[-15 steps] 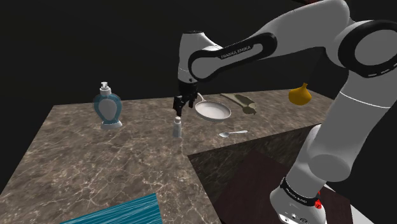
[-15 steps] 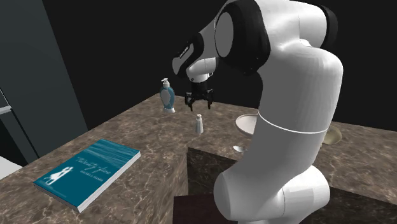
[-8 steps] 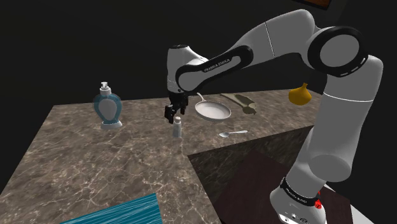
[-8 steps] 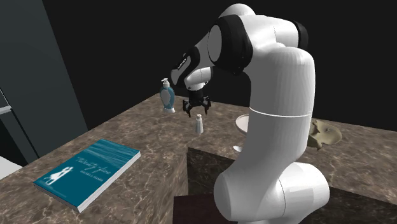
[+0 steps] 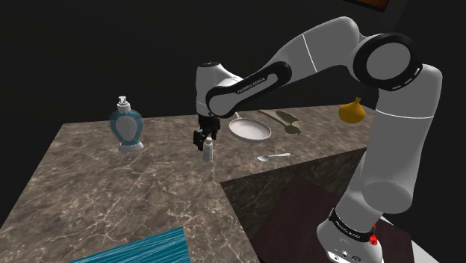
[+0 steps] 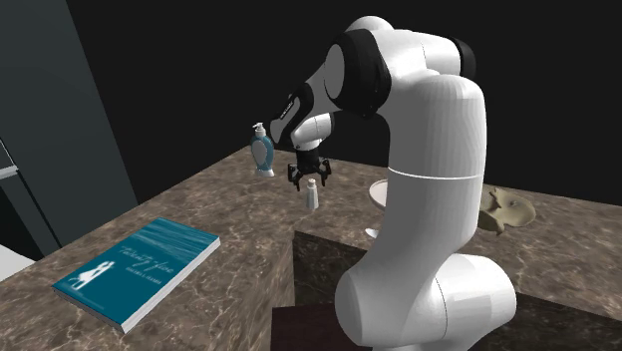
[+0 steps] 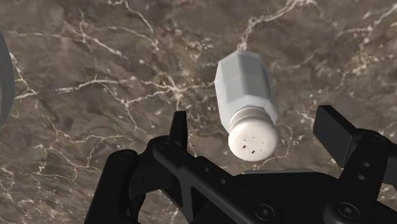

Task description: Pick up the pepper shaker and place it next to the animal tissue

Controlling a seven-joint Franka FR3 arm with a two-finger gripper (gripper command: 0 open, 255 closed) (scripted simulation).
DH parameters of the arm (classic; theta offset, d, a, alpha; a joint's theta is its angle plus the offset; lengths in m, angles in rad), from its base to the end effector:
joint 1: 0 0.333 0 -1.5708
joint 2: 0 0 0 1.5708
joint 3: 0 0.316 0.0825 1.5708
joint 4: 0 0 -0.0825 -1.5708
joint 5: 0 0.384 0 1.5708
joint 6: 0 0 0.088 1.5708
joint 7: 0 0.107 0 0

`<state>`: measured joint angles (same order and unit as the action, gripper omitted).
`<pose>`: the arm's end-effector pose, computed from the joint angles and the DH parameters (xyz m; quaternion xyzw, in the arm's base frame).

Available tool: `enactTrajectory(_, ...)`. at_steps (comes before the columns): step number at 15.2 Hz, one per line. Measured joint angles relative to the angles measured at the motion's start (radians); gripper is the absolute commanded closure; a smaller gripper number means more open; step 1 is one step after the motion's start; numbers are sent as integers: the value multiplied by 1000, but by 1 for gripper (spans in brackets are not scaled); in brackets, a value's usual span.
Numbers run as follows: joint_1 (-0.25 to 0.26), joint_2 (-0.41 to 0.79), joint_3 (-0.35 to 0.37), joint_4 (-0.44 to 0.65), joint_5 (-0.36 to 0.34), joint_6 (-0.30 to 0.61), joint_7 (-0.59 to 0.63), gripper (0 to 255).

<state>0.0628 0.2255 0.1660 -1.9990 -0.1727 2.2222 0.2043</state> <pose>0.5805 0.1264 0.3493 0.9968 0.0624 0.0120 0.0487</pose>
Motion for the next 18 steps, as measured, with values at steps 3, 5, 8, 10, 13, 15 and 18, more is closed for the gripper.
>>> enactTrajectory(3, 0, 0, 0, -1, 0, 1, 0, 0)
enactTrajectory(5, 0, 0, 0, -1, 0, 1, 0, 255)
enactTrajectory(8, 0, 0, 0, -1, 0, 1, 0, 255)
enactTrajectory(10, 0, 0, 0, -1, 0, 1, 0, 255)
enactTrajectory(13, 0, 0, 0, -1, 0, 1, 0, 255)
enactTrajectory(15, -1, -4, 0, 1, 1, -4, -2, 255)
enactTrajectory(18, -1, -20, 2, 14, 8, -33, -8, 255)
